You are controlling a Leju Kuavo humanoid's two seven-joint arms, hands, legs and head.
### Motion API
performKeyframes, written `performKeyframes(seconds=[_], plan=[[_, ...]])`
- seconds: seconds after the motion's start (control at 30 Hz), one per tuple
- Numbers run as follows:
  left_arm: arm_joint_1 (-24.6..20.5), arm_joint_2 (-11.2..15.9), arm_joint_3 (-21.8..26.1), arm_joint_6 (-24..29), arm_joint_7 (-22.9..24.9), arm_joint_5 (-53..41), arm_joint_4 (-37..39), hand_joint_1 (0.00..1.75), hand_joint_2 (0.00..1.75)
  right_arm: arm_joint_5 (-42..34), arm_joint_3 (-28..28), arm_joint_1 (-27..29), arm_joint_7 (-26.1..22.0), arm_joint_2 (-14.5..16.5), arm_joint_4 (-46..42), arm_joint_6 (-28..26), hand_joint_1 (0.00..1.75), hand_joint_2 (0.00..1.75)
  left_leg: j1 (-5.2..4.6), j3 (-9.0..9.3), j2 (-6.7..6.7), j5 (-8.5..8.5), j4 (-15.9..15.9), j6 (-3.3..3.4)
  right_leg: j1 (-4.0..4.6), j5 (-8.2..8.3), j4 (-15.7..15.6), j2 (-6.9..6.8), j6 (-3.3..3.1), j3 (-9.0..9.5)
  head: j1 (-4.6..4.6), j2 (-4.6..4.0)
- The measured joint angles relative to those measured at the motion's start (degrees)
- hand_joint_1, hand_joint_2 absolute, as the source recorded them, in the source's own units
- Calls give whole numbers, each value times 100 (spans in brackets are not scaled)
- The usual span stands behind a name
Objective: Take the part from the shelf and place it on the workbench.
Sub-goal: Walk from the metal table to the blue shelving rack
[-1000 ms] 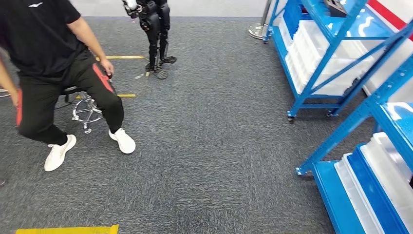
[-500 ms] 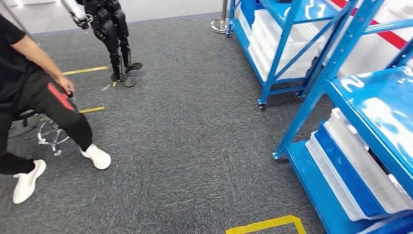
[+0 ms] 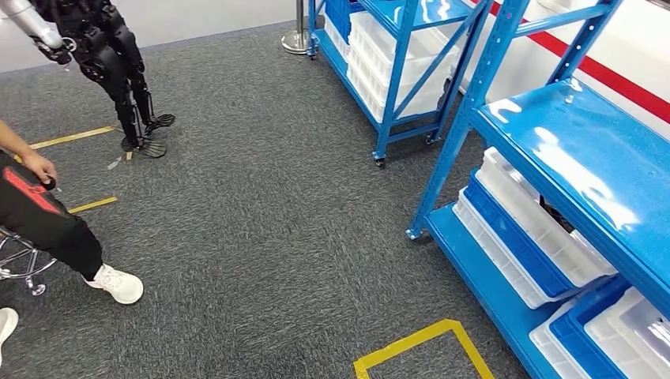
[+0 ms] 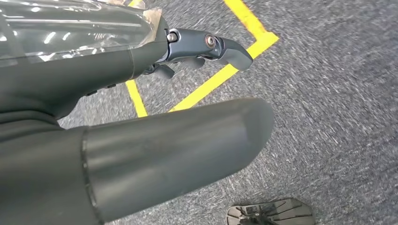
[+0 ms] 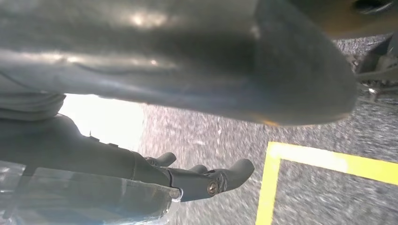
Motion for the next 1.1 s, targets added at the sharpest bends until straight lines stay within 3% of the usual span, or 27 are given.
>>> performKeyframes(seconds=[0.03, 0.07, 0.13, 0.17, 0.23, 0.3, 0.37, 0.43, 0.5, 0.53, 0.57, 0.6, 0.67, 0.73, 0.8, 0.83, 0.9, 0.97, 1.03, 1.07, 1.1], plan=[[0, 3, -2, -9, -6, -10, 0, 0, 0, -13, -5, 9, 0, 2, 0, 1, 0, 0, -6, -5, 82, -1, 1, 0, -5, -4, 68, -14, 39, -11, 0, 0], [-2, 6, -4, -16, -11, -27, 0, 0, 0, -27, -14, 18, 0, 2, 0, 1, 0, 0, -8, -6, 158, -3, 2, -4, -8, 72, -105, -41, 89, 108, 2, 0], [-9, 8, -18, -31, -5, -75, -1, 0, 0, -50, -37, 22, -1, 2, -1, 1, 0, 0, -18, 9, 286, -14, 7, -26, -13, 331, -940, -241, 157, 599, 1, 0], [-10, 10, -28, -39, 3, -100, -1, 0, 0, -56, -49, 13, -1, 3, -1, 1, 0, 0, -32, 24, 343, -31, 11, -54, 0, 442, -1307, -378, 153, 809, 1, 0], [-18, 14, -51, -56, 31, -143, -1, 0, 0, -59, -76, 3, -9, 7, -2, 1, 0, 0, -54, 76, 446, -63, 13, -130, 37, 540, -1623, -512, 59, 965, -9, 0], [-34, 15, -70, -67, 57, -169, -1, 0, 0, -60, -103, 9, -24, 6, -2, 1, 0, 0, -31, 120, 523, -87, 10, -214, 38, 570, -1628, -398, -49, 964, -18, 0], [-48, 22, -91, -67, 75, -180, -1, 0, 0, -57, -123, 13, -51, 3, -2, 1, 0, 0, 12, 68, 307, -248, 187, -285, -5, 608, -1656, -280, -138, 994, -26, 0], [-34, 29, -106, -64, 87, -179, -1, 0, 0, -50, -136, 10, -81, -1, -2, -1, 0, 0, 39, -187, -28, -631, 780, -321, -18, 639, -1667, -158, -203, 992, -34, 0], [-2, 30, -110, -61, 92, -170, 0, 0, 0, -33, -140, 9, -99, -2, -1, 1, 0, 0, 45, -536, -136, -948, 1509, -327, 10, 651, -1663, -8, -229, 978, -37, 0], [9, 31, -112, -57, 92, -164, 0, 0, 0, -24, -142, 12, -103, -3, -1, 4, 0, 0, 46, -637, -151, -963, 1693, -325, 23, 654, -1660, 74, -233, 978, -38, 0], [14, 32, -114, -55, 92, -158, 0, 0, 0, -19, -142, 18, -105, -4, 0, 9, 0, 0, 49, -615, -161, -833, 1610, -318, 29, 654, -1656, 153, -232, 987, -38, 0], [14, 35, -116, -52, 91, -155, 0, 0, 0, -16, -143, 22, -105, -5, 0, 16, 0, 0, 57, -491, -196, -610, 1310, -309, 32, 653, -1652, 232, -231, 999, -37, 0], [14, 46, -122, -51, 92, -152, 1, 0, 0, -18, -144, 16, -108, -5, -1, 34, 0, 0, 89, -158, -454, -190, 516, -288, 47, 651, -1634, 381, -218, 998, -36, 0], [7, 54, -130, -50, 97, -158, 1, 0, 0, -19, -150, 6, -113, -5, -1, 51, 0, 0, 91, -9, -639, -62, 128, -259, 61, 665, -1619, 512, -167, 938, -36, 0], [-6, 54, -139, -49, 103, -163, 1, 0, 0, -19, -162, 16, -115, -8, 0, 58, 0, 0, 52, -3, -544, -52, 87, -197, 55, 695, -1631, 635, -79, 861, -36, 0], [-14, 51, -143, -49, 105, -164, 0, 0, 0, -19, -168, 23, -116, -11, 0, 60, 0, 0, 45, 8, -474, -27, 52, -150, 50, 684, -1599, 607, -49, 823, -37, 0], [-21, 51, -144, -40, 105, -164, 0, 0, 0, -15, -176, 22, -116, -16, 0, 63, 0, 0, 49, 28, -309, 25, -27, -60, 59, 504, -1242, 353, -51, 621, -14, 0], [-17, 56, -143, -27, 107, -162, 0, 0, 0, 2, -178, 14, -117, -17, 0, 66, 0, 0, 40, 23, -136, 38, -46, -23, 49, 175, -498, 75, -90, 247, 9, 0], [-14, 56, -143, -18, 107, -146, 0, 0, 0, 27, -178, 21, -119, -19, 0, 67, 0, 0, 31, 11, 34, 33, -43, -26, 22, 9, 32, 3, -45, -7, 11, 0], [-14, 55, -143, -13, 107, -136, 0, 0, 0, 38, -178, 28, -121, -24, 0, 67, 0, 0, 32, 8, 112, 29, -41, -33, 4, 52, -14, -23, 10, 31, 13, 0], [-14, 51, -142, -8, 107, -126, 0, 0, 0, 50, -178, 32, -125, -31, 0, 67, 0, 0, 37, 11, 187, 22, -37, -45, -21, 169, -298, -72, 77, 198, 13, 0]])
